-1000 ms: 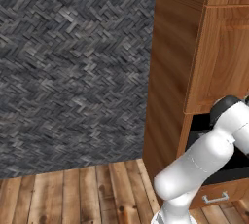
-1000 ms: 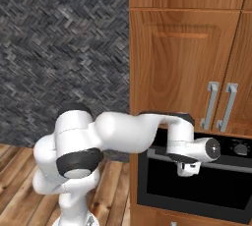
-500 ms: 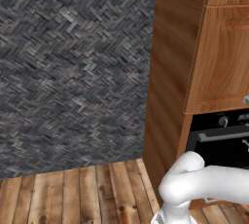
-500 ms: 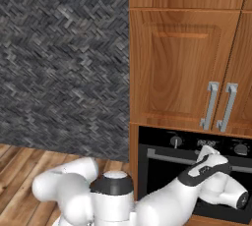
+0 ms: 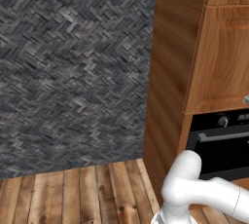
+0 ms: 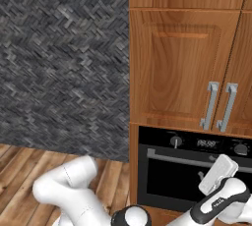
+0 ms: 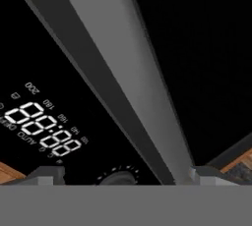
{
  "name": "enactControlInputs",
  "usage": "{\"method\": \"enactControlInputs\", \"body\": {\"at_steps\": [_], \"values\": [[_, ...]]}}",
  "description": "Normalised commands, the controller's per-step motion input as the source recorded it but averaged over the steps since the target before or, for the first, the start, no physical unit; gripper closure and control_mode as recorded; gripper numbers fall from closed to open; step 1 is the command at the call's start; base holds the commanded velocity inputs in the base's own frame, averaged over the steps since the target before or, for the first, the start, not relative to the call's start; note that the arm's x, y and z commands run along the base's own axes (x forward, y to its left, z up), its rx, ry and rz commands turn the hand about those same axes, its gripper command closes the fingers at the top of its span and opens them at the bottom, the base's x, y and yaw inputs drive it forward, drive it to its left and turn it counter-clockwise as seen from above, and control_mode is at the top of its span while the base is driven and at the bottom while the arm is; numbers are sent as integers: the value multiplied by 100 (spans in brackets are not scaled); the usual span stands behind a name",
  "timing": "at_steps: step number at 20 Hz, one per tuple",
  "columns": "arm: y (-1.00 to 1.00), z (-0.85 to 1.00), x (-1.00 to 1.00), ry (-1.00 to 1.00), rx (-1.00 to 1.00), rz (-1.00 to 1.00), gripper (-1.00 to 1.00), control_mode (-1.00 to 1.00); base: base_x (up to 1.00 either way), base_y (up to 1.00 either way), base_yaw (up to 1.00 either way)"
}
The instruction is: Take the fish from the oven and place it on the plate on the counter.
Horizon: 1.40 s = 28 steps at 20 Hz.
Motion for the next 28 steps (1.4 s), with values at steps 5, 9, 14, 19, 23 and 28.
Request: {"method": "enactControlInputs", "body": {"at_steps": [5, 9, 14, 19, 23, 28], "values": [[-11, -15, 25, 14, 0, 0, -100, -100, 0, 0, 0], [0, -33, 25, 12, -3, -3, -100, -100, 0, 0, 0], [0, -53, 23, 8, -3, -6, -100, -100, 0, 0, 0], [0, -12, 19, 0, 0, -6, -100, -100, 0, 0, 0], [7, 0, 24, 0, 0, -6, -100, -100, 0, 0, 0], [20, 0, 25, 0, -2, -6, -100, -100, 0, 0, 0]]}}
